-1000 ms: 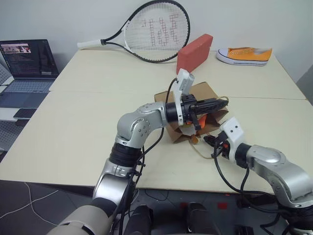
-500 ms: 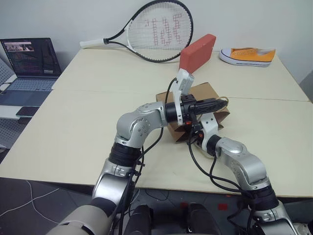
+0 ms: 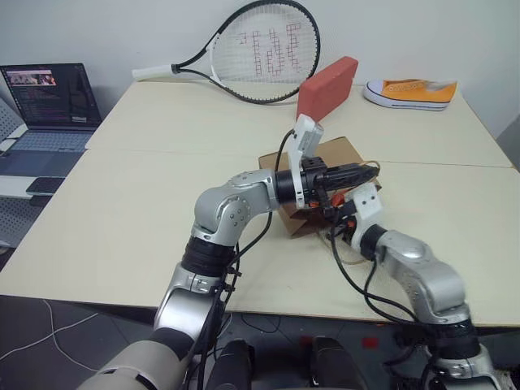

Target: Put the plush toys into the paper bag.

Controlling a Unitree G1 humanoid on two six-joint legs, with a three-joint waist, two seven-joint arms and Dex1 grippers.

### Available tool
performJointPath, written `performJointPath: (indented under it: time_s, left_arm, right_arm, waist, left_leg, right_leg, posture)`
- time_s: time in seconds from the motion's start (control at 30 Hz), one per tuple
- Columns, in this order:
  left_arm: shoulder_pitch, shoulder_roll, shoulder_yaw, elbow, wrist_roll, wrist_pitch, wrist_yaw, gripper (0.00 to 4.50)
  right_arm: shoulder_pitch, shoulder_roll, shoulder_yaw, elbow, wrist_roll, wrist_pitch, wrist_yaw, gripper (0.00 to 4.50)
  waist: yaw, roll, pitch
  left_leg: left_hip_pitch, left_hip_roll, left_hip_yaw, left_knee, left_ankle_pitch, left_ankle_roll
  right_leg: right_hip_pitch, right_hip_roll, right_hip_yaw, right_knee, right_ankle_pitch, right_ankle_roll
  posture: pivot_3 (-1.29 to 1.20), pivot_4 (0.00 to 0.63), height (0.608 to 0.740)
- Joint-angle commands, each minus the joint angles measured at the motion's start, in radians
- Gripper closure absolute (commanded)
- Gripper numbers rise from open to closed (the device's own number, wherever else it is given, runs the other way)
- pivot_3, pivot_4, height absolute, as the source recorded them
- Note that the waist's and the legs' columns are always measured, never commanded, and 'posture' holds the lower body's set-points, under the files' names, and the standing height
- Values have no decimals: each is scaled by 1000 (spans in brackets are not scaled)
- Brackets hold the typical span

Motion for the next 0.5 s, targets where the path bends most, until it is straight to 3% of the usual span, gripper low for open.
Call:
performJointPath:
  time_s: [0.03,0.2,0.27,0.47,0.5]
  left_arm:
    - [-29,-9,11,-11,0,-21,6,4500]
    - [-40,-11,15,9,6,-34,9,4500]
    - [-47,-11,19,19,7,-42,9,4500]
    - [-76,-9,36,56,12,-73,11,4500]
    - [-83,-8,40,64,14,-79,11,4500]
  right_arm:
    - [16,-76,-86,-134,108,97,73,4484]
    - [58,-191,-218,-229,242,207,137,4322]
    - [81,-215,-291,-234,279,232,139,3859]
    - [242,-212,-406,-232,335,223,140,1819]
    - [269,-204,-411,-229,336,211,136,1819]
  waist:
    - [0,0,0]
    - [0,0,0]
    - [0,0,0]
    - [3,0,0]
    - [3,0,0]
  left_leg:
    - [0,0,0,0,0,0]
    - [0,0,1,0,0,0]
    - [0,0,2,0,0,0]
    - [0,0,2,0,0,0]
    - [0,0,2,0,0,0]
  right_leg:
    - [0,0,0,0,0,0]
    - [0,0,-1,0,0,0]
    - [1,0,0,0,0,0]
    - [1,0,-1,0,0,0]
    - [1,0,-1,-1,0,0]
  posture:
    - [0,150,740]
    - [0,150,740]
    - [0,150,740]
    - [0,150,740]
    - [0,150,740]
